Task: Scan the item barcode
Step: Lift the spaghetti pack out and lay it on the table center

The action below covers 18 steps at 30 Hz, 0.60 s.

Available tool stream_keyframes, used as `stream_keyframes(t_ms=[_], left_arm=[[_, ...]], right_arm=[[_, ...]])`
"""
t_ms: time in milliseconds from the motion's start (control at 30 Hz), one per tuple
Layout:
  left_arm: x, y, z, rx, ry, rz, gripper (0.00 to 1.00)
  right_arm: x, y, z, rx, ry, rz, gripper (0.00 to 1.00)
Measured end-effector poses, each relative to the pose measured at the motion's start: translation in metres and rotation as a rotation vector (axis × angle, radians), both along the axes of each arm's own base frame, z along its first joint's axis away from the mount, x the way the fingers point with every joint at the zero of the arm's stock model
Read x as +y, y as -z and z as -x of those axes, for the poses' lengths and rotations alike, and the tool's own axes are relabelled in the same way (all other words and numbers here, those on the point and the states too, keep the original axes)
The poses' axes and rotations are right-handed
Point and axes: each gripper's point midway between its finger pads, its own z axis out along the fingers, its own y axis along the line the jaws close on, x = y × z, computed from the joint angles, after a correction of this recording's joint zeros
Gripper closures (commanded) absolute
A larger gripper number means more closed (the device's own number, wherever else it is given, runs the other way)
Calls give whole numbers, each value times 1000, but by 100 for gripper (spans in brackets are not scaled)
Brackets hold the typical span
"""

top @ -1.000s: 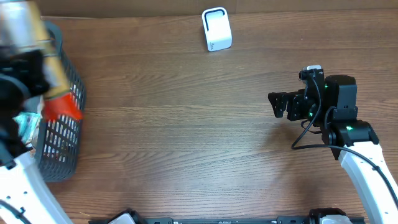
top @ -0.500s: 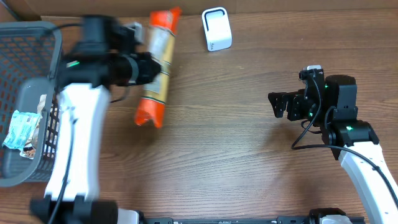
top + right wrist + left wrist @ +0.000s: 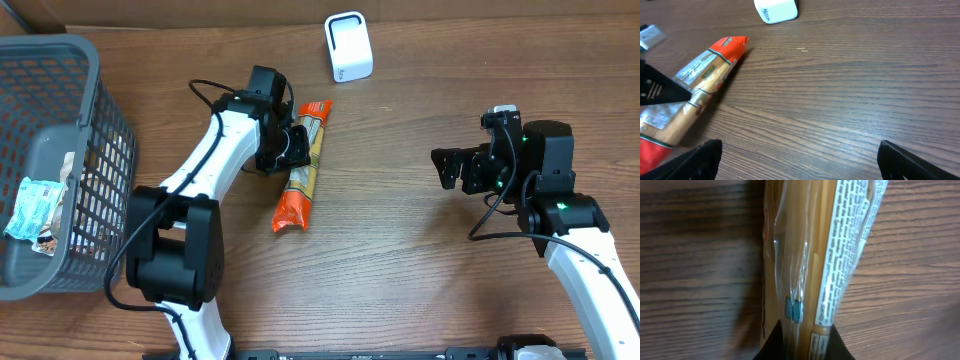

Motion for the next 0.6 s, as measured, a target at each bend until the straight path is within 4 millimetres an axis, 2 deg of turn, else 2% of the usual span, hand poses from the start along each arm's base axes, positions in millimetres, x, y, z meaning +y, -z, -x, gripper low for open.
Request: stream_keyframes(t_ms=[67,133,167,333,433,533,600], left_arm=[[0,1,2,13,-7,0,36],[1,1,3,19,-9,-1,21],[1,1,5,23,-6,-2,17],[3,-1,13,57,7,-12,13],[2,-15,9,47,32,-15,13],[0,-51,-4,-16,57,-10,11],[3,-85,-13,-82,62,-14,8]], right_arm=[[0,0,0,0,0,0,0],[0,0,0,0,-1,0,0],[0,0,0,0,0,1,0],[0,0,0,0,0,1,0],[0,0,0,0,0,0,0],[0,0,0,0,0,1,0],[0,0,0,1,0,0,0]])
